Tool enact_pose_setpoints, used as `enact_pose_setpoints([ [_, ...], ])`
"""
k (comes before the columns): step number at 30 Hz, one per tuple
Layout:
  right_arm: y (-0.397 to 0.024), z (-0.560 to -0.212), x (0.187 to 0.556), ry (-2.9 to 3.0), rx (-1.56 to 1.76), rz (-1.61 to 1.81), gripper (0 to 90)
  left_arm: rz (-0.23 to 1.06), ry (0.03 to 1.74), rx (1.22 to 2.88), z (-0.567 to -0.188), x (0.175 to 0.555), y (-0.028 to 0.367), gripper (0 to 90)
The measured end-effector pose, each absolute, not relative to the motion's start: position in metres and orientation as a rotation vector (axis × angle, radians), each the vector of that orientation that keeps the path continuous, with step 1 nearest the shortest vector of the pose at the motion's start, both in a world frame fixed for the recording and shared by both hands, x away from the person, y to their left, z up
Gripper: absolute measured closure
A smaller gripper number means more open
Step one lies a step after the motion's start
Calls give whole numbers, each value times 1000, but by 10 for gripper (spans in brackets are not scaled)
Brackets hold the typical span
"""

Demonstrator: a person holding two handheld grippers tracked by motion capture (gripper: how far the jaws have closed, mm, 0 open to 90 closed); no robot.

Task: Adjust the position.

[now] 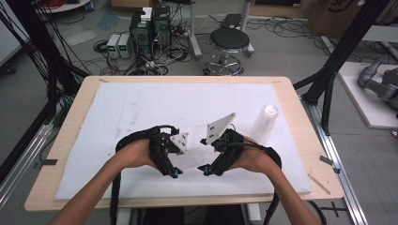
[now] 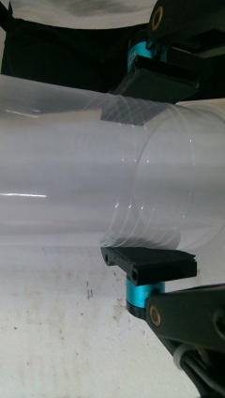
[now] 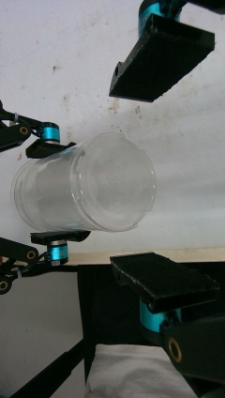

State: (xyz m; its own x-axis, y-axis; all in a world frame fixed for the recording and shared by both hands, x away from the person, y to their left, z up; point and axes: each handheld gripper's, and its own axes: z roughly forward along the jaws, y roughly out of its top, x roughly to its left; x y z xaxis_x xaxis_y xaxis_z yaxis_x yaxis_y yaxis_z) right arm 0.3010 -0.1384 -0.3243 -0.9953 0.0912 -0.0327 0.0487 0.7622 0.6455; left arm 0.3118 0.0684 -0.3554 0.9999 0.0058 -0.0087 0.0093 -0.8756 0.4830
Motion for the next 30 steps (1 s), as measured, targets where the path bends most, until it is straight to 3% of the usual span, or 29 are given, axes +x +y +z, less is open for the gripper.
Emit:
enact_pose_setpoints([
  [19,-123,-336,303,2982,67,855,173,-42,0,2723,-359,314,61,325],
  [30,-121,-335,303,2992,52,845,240,-54,-11,2737,-360,313,58,327],
])
